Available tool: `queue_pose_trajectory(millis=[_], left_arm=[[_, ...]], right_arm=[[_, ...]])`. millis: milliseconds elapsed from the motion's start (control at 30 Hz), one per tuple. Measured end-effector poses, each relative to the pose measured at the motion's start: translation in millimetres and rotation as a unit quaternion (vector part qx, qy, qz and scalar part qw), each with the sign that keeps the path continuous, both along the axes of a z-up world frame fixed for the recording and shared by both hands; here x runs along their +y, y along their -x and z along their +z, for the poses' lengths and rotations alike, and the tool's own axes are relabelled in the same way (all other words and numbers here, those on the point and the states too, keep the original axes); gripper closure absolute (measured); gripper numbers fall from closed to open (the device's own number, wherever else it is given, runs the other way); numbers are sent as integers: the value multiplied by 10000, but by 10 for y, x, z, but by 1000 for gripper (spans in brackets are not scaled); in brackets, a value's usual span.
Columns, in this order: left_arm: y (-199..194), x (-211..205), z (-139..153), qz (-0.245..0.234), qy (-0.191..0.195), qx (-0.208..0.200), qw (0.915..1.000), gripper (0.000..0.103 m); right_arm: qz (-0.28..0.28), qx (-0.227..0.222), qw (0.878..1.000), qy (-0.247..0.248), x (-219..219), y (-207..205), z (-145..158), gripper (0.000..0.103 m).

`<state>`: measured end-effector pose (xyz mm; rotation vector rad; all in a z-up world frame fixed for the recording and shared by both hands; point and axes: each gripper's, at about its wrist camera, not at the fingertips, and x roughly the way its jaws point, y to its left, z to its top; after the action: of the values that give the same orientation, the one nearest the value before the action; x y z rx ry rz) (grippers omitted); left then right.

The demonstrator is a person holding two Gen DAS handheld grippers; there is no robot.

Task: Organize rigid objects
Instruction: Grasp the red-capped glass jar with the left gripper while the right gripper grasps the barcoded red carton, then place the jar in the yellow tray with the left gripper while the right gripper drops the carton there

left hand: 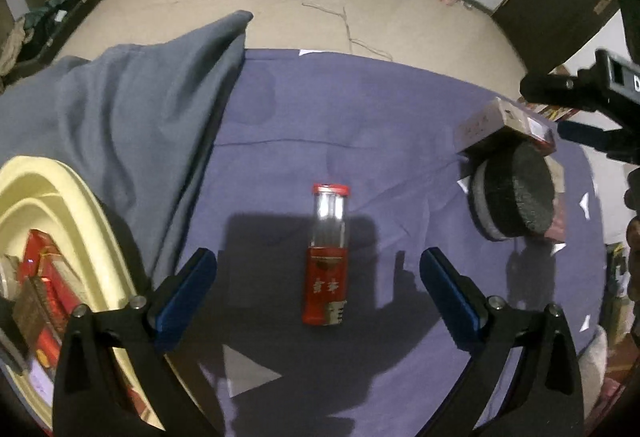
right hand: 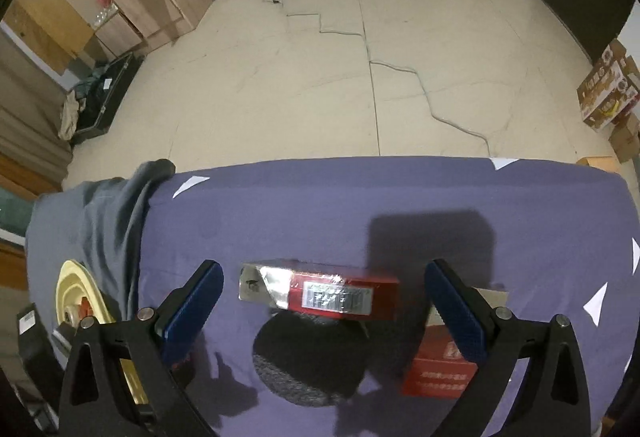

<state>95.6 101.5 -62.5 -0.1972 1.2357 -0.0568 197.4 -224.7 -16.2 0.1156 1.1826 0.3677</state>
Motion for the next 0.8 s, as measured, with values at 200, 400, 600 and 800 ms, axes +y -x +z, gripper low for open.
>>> queue_pose_trajectory(millis=[200,400,600,800], left_arm=[[-18,5,-54,-90,126,13,9999,2],[-71,-122,-136,-240,93,13,9997,8],[-153,-180,-197,-301,13,47,9995,68],[-173,-35,-245,49,187,39,9998,79]], right_arm=[[36,133,9998,-146,-121,-1,-1,0],[109,281,9994,-156,-83,14,10,0],[97,466,9988,113,44,-60,-202,2],[258,247,9993,103,24,-88,-239,12]])
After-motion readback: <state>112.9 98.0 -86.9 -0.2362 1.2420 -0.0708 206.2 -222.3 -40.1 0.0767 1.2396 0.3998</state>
